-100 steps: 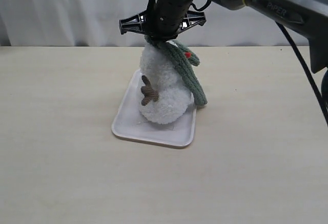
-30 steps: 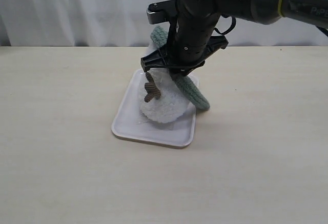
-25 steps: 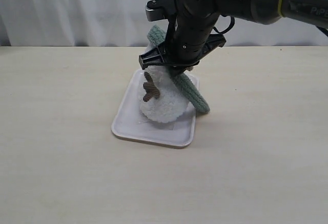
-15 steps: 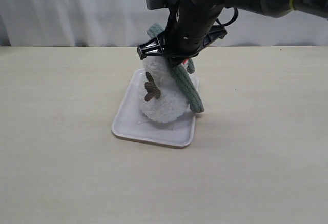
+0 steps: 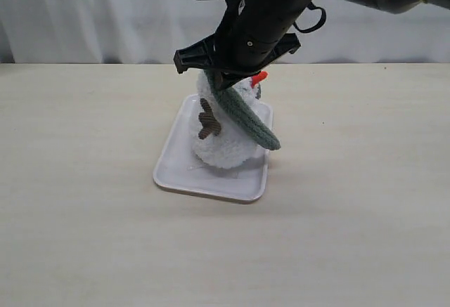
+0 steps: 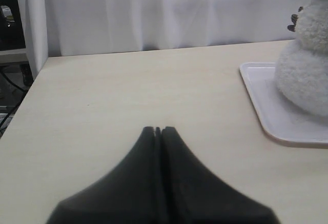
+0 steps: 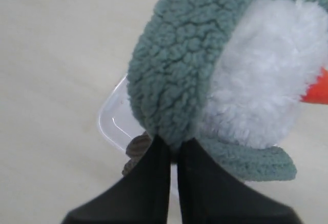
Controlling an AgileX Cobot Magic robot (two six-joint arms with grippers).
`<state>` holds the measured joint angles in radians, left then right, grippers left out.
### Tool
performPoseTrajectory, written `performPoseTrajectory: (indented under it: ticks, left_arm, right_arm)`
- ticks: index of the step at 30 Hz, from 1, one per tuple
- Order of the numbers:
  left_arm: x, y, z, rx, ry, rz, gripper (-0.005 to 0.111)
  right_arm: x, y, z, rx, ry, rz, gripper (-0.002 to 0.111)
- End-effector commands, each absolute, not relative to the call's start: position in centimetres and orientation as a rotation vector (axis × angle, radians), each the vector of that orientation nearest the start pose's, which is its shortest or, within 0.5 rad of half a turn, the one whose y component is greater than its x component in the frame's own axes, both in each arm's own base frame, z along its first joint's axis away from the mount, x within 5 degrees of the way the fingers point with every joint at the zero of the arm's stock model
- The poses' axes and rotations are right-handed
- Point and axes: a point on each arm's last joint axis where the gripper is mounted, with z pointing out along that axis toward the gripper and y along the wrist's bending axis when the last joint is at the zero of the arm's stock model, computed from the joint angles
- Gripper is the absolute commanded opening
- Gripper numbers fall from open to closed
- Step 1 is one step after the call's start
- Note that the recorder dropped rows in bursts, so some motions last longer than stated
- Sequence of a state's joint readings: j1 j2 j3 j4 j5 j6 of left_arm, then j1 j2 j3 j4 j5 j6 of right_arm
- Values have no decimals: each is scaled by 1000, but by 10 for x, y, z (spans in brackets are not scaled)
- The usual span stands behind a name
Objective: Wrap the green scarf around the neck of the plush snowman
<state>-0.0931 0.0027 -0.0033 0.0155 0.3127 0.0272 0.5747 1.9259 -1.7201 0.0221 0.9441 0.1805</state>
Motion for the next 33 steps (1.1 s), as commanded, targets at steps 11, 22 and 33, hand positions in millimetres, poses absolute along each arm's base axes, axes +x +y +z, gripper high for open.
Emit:
performPoseTrajectory:
  ticks: [11, 22, 33]
  left_arm:
    - [54, -5, 186, 120, 1785, -41, 0]
    - [54, -5, 186, 120, 1785, -41, 0]
    - [54, -5, 186, 120, 1785, -41, 0]
  right_arm:
    - [368, 238, 263, -621, 2634, 217, 4]
    - [366, 232, 266, -674, 2648, 137, 5]
    - [353, 227, 305, -644, 2551, 219, 40]
